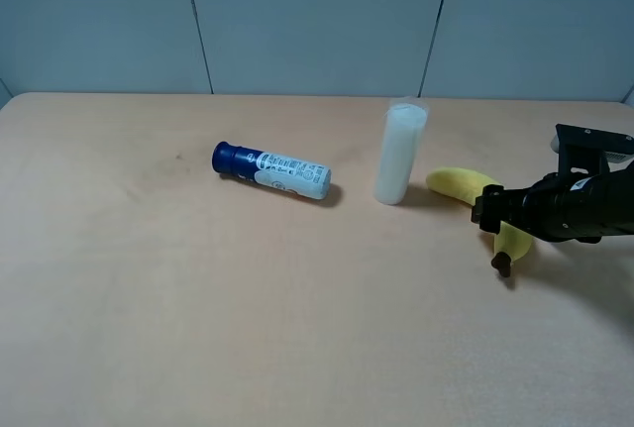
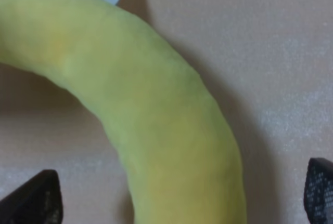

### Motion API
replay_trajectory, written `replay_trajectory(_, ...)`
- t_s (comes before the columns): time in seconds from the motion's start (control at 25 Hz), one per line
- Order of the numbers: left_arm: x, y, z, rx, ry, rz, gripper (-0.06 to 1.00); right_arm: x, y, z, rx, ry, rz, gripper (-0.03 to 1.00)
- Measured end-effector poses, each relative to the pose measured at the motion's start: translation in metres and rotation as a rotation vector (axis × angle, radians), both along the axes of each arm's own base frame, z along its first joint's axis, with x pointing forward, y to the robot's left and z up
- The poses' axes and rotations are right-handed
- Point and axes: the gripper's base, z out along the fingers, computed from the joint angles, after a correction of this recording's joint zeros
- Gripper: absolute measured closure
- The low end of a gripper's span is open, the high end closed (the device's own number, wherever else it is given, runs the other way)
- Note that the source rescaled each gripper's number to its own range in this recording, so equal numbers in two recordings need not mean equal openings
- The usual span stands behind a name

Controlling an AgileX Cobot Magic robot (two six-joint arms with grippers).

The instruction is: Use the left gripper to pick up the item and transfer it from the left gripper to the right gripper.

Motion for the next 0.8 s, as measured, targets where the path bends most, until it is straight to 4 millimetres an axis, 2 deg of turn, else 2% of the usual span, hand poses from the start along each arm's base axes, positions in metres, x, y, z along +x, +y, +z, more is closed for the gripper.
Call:
replay_trajectory(0.2, 0.000, 0.000, 0.000, 0.000, 0.000, 0.000, -0.05, -0.001, 0.004, 0.011, 0.030, 0.029, 0.021, -0.02)
replay_trajectory(0.36, 0.000, 0.000, 0.000, 0.000, 0.000, 0.000, -0.05, 0.003, 0.010, 0.033, 0.064, 0.060, 0.074, -0.02)
replay_trajectory(0.52, 0.000, 0.000, 0.000, 0.000, 0.000, 0.000, -0.05, 0.009, 0.016, 0.069, 0.070, 0.047, 0.150, -0.02)
replay_trajectory(0.8, 0.000, 0.000, 0.000, 0.000, 0.000, 0.000, -0.05, 0.009, 0.017, 0.147, 0.009, 0.017, 0.245, -0.03)
